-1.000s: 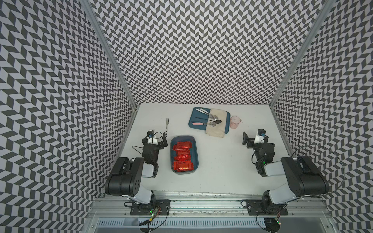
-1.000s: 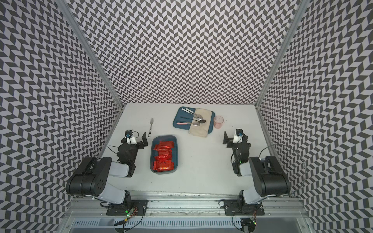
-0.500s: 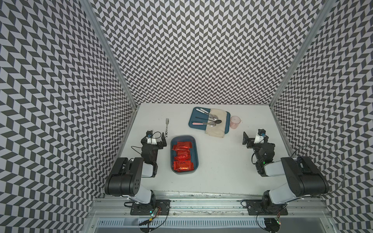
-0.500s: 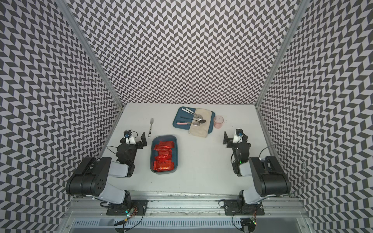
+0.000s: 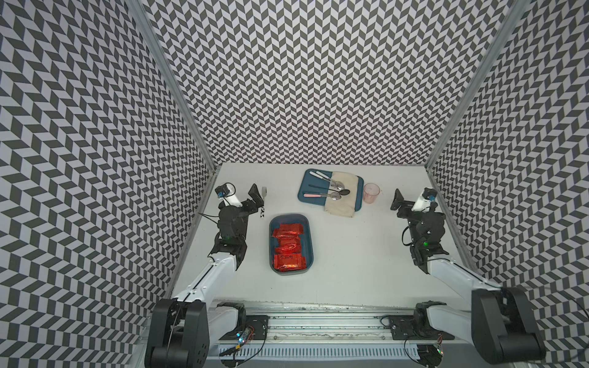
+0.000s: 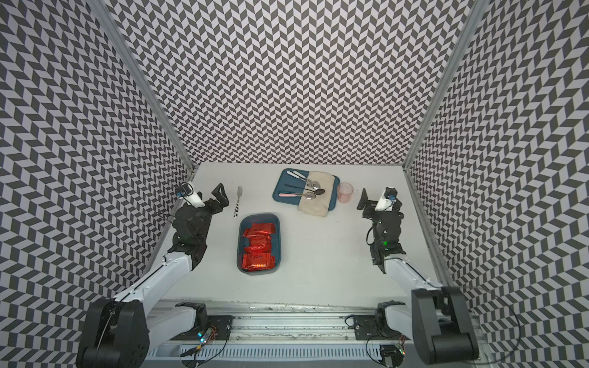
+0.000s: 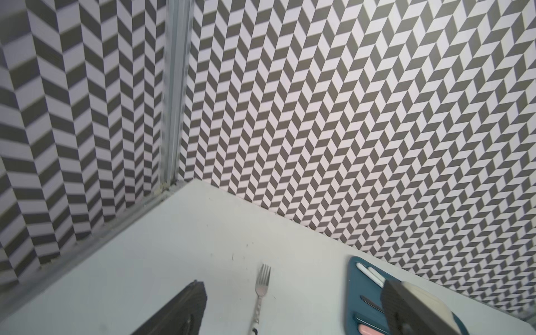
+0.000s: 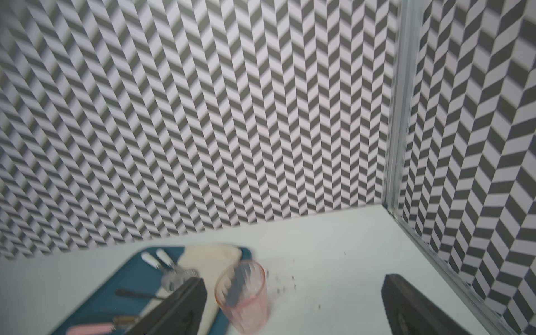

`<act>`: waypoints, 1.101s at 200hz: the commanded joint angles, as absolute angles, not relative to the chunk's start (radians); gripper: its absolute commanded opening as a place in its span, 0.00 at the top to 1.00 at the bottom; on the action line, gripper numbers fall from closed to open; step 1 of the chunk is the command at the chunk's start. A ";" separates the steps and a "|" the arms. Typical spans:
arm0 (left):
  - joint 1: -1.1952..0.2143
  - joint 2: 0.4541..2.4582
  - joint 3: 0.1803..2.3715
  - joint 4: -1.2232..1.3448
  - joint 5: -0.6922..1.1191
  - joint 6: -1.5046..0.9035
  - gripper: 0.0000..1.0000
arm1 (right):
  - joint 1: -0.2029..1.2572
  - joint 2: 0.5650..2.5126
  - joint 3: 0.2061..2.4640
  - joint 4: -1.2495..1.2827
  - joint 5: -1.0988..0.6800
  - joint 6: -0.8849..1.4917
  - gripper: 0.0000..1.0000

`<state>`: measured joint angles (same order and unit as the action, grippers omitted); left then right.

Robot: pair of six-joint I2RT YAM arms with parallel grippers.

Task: Take the tea bags out of the storage box
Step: Pick up the storage box at the center of the board.

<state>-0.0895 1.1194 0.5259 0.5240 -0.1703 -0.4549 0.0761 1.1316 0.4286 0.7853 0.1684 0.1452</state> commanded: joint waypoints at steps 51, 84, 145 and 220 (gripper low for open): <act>-0.073 1.025 0.672 -0.153 0.148 -0.803 0.08 | 0.075 1.018 0.321 0.623 -0.126 0.404 0.01; -0.143 0.812 0.640 -0.430 0.127 -0.872 0.01 | 0.076 1.057 0.332 0.576 -0.173 0.405 0.01; -0.388 0.700 0.498 -0.566 0.073 -1.034 0.00 | 0.077 1.046 0.339 0.501 -0.126 0.396 0.02; -0.558 0.856 0.423 -0.521 -0.016 -1.034 0.17 | 0.077 1.095 0.341 0.491 -0.123 0.405 0.03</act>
<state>-0.5434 0.8242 0.4507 -0.5571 0.0059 -1.0386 0.0753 1.0794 0.3412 0.4717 -0.1368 0.3946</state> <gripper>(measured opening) 0.870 0.976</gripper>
